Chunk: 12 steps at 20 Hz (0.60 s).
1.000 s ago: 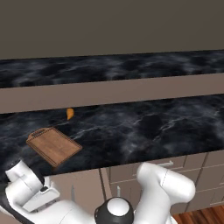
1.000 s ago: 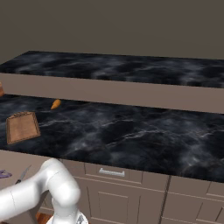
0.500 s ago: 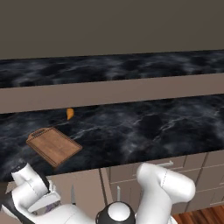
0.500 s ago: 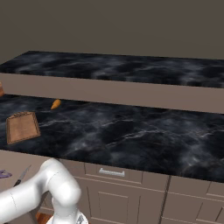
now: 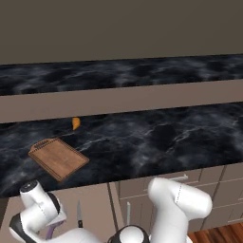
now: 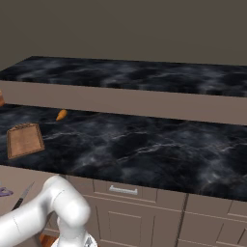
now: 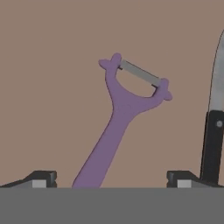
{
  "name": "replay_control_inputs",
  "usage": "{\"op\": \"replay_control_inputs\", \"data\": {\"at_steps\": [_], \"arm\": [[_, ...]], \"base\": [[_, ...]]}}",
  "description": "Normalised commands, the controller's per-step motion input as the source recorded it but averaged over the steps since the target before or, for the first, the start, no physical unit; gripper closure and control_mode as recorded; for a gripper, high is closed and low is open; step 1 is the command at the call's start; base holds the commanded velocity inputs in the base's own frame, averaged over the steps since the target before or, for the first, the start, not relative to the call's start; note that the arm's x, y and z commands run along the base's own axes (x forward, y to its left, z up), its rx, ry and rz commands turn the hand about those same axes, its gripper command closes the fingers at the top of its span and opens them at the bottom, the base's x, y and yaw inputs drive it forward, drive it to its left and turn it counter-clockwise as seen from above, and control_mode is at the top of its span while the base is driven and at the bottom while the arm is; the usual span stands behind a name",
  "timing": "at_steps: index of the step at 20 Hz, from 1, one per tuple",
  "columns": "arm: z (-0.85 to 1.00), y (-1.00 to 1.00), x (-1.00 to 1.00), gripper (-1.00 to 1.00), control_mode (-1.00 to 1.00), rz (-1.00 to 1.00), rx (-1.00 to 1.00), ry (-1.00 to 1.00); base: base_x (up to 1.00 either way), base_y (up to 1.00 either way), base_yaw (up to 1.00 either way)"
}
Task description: Open the drawer on the left and place the cutting tools on the cutting board.
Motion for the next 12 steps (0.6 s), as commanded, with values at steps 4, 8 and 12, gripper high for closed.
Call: {"op": "replay_control_inputs", "data": {"at_steps": [4, 8, 12], "arm": [[-0.21, 0.07, 0.08, -1.0, -1.0, 0.0, 0.09, -0.11], [-0.13, 0.06, 0.21, -1.0, -1.0, 0.0, 0.11, -0.04], [-0.14, 0.04, 0.18, -1.0, -1.0, 0.0, 0.1, 0.0]], "base": [[0.0, 0.0, 0.0], [0.0, 0.0, 0.0], [0.0, 0.0, 0.0]]}}
